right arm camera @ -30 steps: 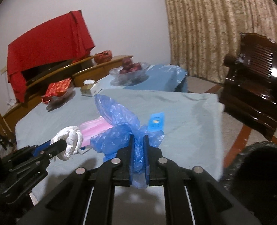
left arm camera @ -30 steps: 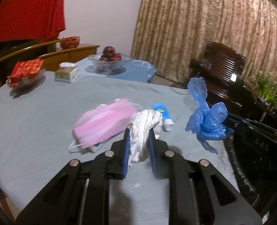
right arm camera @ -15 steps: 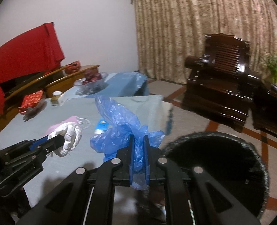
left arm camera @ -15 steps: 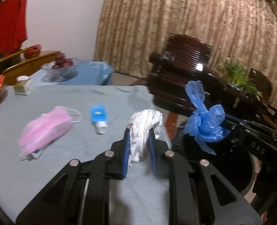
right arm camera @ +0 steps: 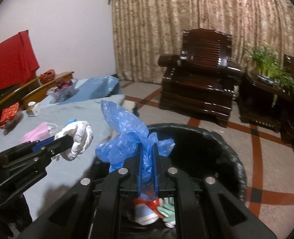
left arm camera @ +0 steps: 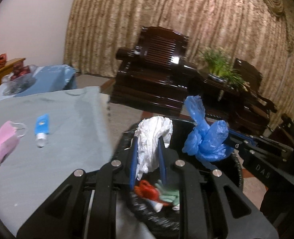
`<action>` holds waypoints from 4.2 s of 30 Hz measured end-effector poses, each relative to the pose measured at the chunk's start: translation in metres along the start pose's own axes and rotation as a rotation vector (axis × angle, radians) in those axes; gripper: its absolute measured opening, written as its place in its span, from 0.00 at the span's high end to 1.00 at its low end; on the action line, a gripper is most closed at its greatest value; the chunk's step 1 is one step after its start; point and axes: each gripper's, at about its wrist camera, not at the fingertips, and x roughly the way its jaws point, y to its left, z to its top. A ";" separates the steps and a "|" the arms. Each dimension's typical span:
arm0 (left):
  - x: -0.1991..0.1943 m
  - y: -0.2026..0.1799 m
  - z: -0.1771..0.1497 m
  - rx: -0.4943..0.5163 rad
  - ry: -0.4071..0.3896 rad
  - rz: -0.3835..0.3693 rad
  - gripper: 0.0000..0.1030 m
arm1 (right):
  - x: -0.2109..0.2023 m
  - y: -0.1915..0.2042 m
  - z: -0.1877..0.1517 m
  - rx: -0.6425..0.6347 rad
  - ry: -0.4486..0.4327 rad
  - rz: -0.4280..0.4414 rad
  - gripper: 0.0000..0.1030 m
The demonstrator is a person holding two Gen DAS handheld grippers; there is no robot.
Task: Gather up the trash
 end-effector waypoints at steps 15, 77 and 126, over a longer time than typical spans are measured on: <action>0.067 -0.045 -0.014 0.071 0.121 -0.090 0.75 | 0.003 -0.052 -0.028 0.062 0.069 -0.107 0.89; -0.110 0.315 -0.049 -0.286 -0.046 0.649 0.13 | 0.224 0.292 0.004 -0.233 0.182 0.251 0.34; -0.082 0.328 -0.070 -0.387 0.067 0.594 0.58 | 0.168 0.272 -0.032 -0.241 0.270 0.302 0.70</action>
